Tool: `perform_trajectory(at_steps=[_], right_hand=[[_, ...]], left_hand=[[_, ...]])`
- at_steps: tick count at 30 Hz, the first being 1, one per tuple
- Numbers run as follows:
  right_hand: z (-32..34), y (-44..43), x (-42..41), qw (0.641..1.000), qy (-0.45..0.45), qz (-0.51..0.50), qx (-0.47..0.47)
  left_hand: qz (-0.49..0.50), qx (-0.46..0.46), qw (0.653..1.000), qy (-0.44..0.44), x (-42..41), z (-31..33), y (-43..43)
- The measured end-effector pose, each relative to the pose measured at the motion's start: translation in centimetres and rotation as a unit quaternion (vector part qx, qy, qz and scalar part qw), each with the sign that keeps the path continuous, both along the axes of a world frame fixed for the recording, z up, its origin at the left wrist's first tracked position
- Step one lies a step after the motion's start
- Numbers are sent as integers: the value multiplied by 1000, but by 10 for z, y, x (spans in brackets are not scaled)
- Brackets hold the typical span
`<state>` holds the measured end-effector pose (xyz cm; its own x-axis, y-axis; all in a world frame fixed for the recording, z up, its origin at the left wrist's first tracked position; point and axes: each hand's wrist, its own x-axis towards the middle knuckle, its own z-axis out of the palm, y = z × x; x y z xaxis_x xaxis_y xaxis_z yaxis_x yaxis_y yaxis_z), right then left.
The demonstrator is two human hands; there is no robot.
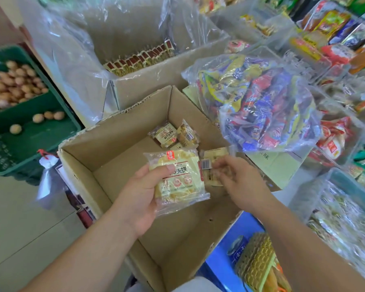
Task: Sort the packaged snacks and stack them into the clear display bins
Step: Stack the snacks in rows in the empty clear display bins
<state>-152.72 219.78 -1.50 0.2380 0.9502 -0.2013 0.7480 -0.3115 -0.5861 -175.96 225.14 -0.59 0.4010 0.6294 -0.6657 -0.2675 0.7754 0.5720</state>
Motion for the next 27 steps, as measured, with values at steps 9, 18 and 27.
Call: perform_trajectory(at_steps=[9, 18, 27], right_hand=[[76, -128, 62, 918, 310, -184, 166], [56, -215, 118, 856, 410, -245, 197], [18, -280, 169, 836, 421, -269, 227]], left_hand=[[-18, 101, 994, 29, 52, 42, -53], [-76, 97, 990, 70, 155, 37, -149], [-167, 120, 971, 123, 235, 19, -203]])
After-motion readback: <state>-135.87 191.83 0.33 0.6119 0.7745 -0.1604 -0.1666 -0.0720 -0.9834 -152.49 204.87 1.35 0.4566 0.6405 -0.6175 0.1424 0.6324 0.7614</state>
